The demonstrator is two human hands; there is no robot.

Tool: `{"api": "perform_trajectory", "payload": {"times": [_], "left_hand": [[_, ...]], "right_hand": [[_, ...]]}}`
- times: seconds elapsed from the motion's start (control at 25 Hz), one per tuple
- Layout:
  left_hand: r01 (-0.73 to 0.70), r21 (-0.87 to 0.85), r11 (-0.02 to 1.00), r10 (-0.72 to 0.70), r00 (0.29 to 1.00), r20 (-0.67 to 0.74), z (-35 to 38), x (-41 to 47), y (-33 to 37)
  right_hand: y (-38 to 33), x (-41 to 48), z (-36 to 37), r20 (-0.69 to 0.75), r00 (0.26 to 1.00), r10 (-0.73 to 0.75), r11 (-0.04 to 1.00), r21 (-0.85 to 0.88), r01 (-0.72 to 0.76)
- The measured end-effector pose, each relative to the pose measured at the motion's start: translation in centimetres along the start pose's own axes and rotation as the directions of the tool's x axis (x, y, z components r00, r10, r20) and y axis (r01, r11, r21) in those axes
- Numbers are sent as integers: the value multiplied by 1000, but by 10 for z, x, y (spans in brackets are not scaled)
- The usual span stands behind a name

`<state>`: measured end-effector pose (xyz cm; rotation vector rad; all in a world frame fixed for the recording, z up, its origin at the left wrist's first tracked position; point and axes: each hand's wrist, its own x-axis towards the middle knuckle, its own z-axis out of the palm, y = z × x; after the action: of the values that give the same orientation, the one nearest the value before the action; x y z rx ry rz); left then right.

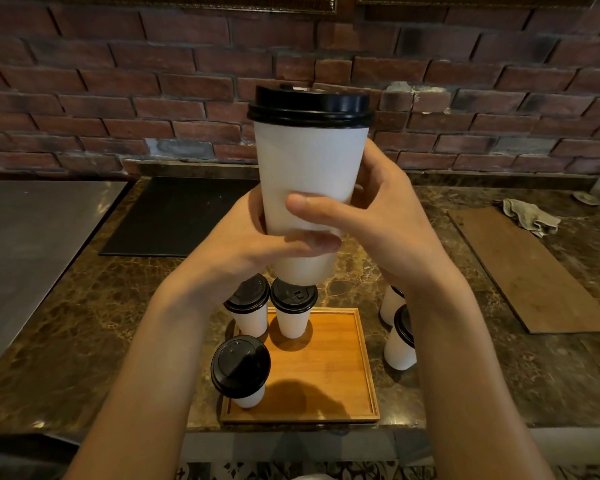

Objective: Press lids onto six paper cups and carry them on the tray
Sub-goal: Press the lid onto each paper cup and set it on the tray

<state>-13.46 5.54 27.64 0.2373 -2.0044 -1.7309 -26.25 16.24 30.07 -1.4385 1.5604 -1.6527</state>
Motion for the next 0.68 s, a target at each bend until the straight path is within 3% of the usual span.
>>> {"api": "perform_trajectory", "payload": {"times": [0.28,0.52,0.68], "left_hand": [[13,-18,1000,-11,997,71,1,-5,1],[42,-1,999,-42,999,9,5,-3,0],[39,61,997,-32,993,-110,9,-2,0]], "right_hand": [[0,-5,-8,115,993,34,998,43,-39],[-3,-4,-7,83,994,75,995,-66,-69],[-8,-5,0,-1,996,89,989,-116,-89]]}}
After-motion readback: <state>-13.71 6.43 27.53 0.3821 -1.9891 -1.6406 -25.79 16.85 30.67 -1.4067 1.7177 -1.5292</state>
